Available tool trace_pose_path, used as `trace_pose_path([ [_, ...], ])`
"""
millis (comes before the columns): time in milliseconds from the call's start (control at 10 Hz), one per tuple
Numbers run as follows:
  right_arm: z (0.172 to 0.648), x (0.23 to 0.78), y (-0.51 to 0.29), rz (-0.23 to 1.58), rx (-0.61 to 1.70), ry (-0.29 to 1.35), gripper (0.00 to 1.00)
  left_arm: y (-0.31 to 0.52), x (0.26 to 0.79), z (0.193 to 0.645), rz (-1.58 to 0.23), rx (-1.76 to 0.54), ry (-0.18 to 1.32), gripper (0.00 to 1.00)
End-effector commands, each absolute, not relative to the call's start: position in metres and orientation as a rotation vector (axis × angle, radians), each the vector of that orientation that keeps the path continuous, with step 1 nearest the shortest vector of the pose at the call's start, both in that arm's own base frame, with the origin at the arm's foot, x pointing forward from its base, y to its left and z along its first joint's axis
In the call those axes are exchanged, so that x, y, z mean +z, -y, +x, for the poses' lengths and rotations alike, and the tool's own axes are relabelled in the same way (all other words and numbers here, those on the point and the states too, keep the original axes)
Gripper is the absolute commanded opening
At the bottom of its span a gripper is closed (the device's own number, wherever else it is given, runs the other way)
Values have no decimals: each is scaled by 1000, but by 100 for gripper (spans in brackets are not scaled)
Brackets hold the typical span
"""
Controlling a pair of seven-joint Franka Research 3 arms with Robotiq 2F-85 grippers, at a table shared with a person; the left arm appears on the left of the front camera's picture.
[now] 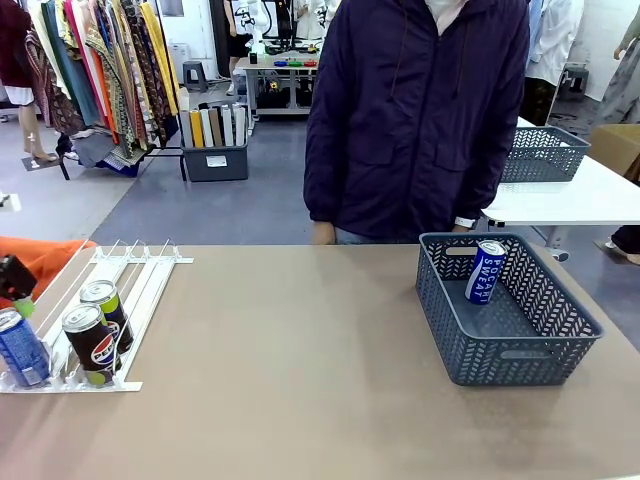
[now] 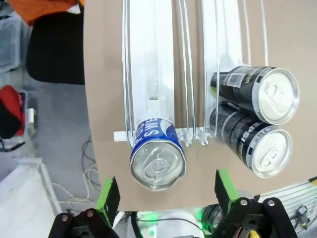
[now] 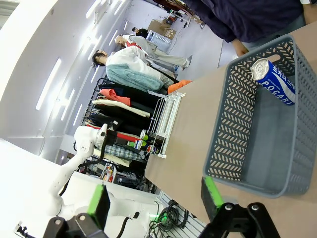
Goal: Retrieve and store the cans from the dispenser.
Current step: Pick up the last remaining can from one row of the Automatic Can Dispenser and place it in the middle of the table.
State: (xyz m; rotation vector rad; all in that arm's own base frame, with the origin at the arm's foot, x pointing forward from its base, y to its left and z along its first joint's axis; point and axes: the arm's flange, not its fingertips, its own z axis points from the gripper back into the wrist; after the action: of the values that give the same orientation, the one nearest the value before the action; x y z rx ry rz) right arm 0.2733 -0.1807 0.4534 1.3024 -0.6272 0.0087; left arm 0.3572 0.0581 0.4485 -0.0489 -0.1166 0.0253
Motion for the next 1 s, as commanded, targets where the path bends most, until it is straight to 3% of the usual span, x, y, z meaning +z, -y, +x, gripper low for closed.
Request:
trace_pose_path([
  [0,277,457,180,1318,18,662,100,-56,437,367,-28,57,70,100],
  [600,277,457,180,1318,18,662,100,-58,410,383,-38,102,63,100],
  [700,277,457,180,1318,18,662,100,-59,410,381,-35,106,71,59],
  [800,277,457,180,1318,18,662,100,-57,410,383,-27,96,68,0],
  [900,277,457,180,1318,18,662,100,-57,412,383,-25,98,69,0],
])
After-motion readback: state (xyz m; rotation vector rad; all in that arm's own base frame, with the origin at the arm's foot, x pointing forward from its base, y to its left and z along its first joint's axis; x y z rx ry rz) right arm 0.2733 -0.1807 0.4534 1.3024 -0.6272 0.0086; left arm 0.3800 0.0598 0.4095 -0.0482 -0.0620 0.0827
